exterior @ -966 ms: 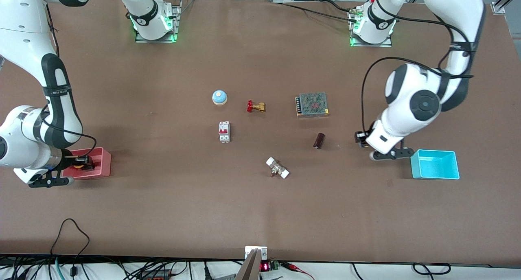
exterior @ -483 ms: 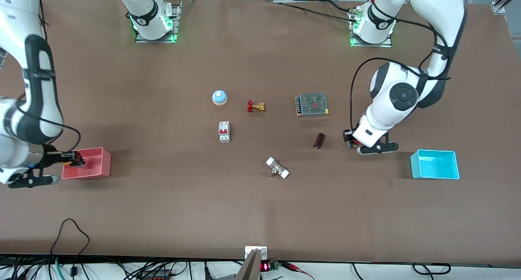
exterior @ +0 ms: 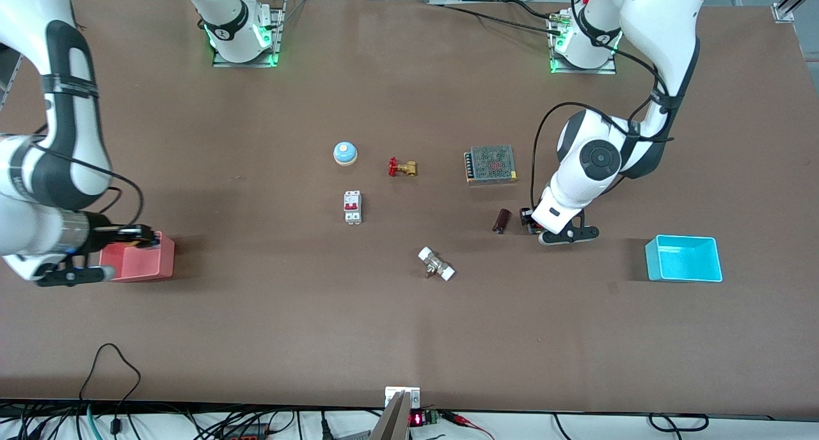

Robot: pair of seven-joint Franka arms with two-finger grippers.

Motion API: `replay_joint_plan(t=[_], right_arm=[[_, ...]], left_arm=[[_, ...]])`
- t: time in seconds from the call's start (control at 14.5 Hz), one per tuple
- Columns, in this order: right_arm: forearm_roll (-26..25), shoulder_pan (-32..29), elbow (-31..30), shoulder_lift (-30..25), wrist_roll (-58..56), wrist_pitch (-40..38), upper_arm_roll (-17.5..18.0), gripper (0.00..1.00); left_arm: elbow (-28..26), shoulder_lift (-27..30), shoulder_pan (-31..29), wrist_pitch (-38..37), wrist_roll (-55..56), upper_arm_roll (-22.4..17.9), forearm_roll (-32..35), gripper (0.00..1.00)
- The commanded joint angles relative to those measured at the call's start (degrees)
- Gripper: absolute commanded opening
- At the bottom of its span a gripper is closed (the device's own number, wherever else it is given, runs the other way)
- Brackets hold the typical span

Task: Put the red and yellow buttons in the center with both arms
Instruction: 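Lift the yellow button with the right gripper while the left gripper lifts the red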

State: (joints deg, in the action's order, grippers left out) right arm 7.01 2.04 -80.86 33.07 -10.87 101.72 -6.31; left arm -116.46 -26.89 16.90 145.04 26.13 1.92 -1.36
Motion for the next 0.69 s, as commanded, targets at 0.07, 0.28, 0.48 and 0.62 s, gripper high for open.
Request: replay_joint_plan(t=[0.07,0.28,0.48,0.62], right_arm=[[1.9,5.5,-5.6,-1.7,5.3,3.4,-0.2,0.37],[2.0,9.2,-9.9,-2.1,7.2,8.3,-0.2,0.37],[2.0,13.7,-11.1,-1.7,13.2,10.3,-0.2,0.36],[2.0,16.2,-11.6,-1.3,16.7,11.2,-0.2,0.36]], left_arm=[[1.2,-1.2,0.7,0.3,0.6,-0.7,0.2,0.06],[1.8,-1.4,0.6,0.3,0.6,-0.6,0.1,1.00],[2.2,-1.4,0.5,0.1,0.7,-0.6,0.2,1.00],[2.3,-1.1,0.4,-0.2,0.7,-0.6,0.1,1.00]])
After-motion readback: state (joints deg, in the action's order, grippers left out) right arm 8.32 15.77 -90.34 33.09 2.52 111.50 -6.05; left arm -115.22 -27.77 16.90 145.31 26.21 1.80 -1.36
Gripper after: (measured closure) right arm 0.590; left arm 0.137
